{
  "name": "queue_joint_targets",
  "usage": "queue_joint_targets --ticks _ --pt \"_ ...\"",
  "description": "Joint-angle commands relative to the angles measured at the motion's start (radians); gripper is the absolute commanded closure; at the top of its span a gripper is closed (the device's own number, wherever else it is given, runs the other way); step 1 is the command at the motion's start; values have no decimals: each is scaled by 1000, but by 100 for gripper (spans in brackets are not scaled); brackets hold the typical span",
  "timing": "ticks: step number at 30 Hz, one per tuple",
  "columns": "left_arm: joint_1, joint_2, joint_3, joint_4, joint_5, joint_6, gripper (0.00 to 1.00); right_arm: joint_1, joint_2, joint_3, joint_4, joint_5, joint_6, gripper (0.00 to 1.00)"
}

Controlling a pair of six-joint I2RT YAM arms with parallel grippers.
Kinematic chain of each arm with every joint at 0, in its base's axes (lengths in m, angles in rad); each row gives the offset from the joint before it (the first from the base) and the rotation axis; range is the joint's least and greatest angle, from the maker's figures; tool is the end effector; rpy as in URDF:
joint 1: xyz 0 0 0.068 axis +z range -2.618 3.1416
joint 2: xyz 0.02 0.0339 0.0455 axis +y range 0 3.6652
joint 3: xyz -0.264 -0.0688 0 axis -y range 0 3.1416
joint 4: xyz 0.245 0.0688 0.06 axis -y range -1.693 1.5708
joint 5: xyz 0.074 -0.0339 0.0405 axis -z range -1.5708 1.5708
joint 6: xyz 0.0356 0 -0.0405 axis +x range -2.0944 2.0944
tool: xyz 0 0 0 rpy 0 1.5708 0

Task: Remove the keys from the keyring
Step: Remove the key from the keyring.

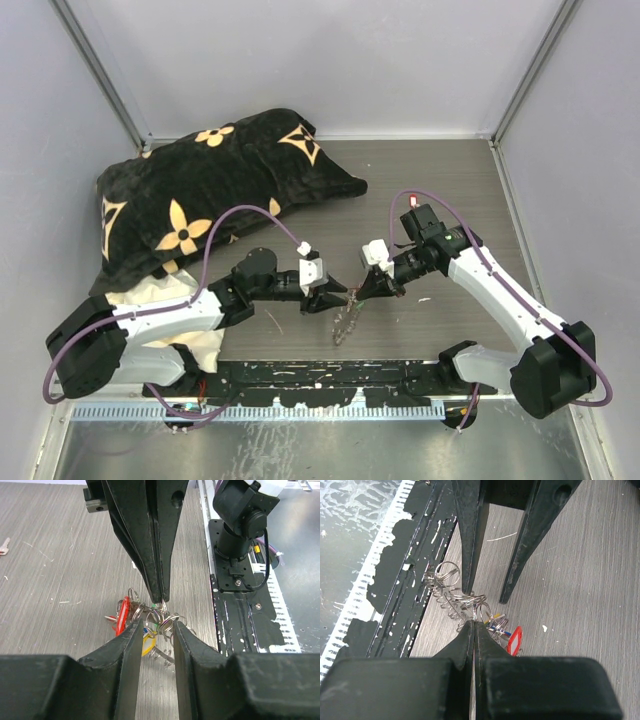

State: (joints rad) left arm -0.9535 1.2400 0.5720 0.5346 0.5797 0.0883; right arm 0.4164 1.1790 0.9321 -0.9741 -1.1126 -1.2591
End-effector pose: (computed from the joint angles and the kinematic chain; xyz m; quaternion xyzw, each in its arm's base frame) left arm 0.1384 -0.2287 0.2447 0.5222 0.5320 -0.4598 0.4826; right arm 0.1720 0.1110 0.2715 -0.6829 0.4913 0.4141 0.3475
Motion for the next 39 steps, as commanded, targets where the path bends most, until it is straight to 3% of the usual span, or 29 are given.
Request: queue_joint_targets --ticks 1,6,9,16,23,30,39 --pt "6 17 46 75 29 5 69 4 -5 11 -2 -71 -26 99" --pt "6 22 54 76 31 7 70 4 -4 10 -6 -75 -29 99" --pt "7 50 62 77 33 3 86 4 -4 12 -8 -78 -28 99" --pt "7 47 57 65 52 1 99 -6 8 37 10 -99 59 99" --pt "11 -36 -22 79 20 19 100 -94 7 52 33 -186 152 99" --pt "11 -64 -94 223 -38 13 100 -126 14 8 258 -255 445 99" --pt "5 -55 -76 191 -70 72 100 -126 22 -85 613 -230 884 99"
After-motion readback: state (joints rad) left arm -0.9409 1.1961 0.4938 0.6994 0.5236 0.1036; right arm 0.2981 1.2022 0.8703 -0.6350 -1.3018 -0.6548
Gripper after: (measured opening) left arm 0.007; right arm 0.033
